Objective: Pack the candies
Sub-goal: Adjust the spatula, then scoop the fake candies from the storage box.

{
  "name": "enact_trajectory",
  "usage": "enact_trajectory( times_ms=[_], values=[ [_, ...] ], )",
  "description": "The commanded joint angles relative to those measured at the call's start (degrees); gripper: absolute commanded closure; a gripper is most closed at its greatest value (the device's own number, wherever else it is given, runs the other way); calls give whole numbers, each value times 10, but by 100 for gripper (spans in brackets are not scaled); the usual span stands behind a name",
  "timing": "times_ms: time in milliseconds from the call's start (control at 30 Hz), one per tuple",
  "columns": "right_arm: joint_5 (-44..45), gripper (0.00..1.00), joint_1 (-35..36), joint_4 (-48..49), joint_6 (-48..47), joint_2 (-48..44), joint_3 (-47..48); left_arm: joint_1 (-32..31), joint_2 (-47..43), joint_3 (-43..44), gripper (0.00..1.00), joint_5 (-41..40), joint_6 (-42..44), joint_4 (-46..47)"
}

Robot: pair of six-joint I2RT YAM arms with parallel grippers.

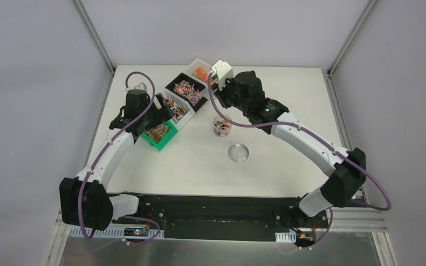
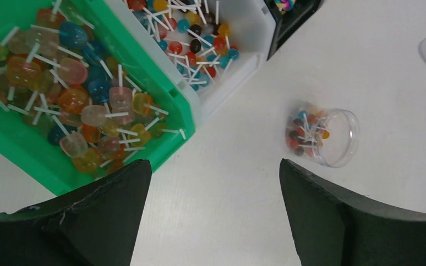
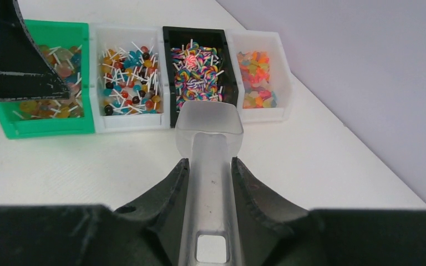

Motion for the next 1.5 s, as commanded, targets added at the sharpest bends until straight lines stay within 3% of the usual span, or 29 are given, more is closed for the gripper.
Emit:
enact_trajectory(
  times_ms=[0, 400, 667, 867, 1467],
  values=[
    [23, 100, -2, -6, -43, 58, 91, -4, 40, 62, 15, -72, 33, 0],
    [22, 100, -3, -22, -64, 249, 243, -1, 123, 95, 28, -89, 67, 0],
    [25, 100, -2, -42, -86, 338, 300, 14, 171, 95, 36, -31, 63, 11],
    [23, 100, -1, -41, -93, 365, 313, 43, 209, 94, 42, 35, 50, 21],
    [2, 100, 4, -23, -67, 449, 346, 44, 218, 86, 56, 68, 53, 25]
  ],
)
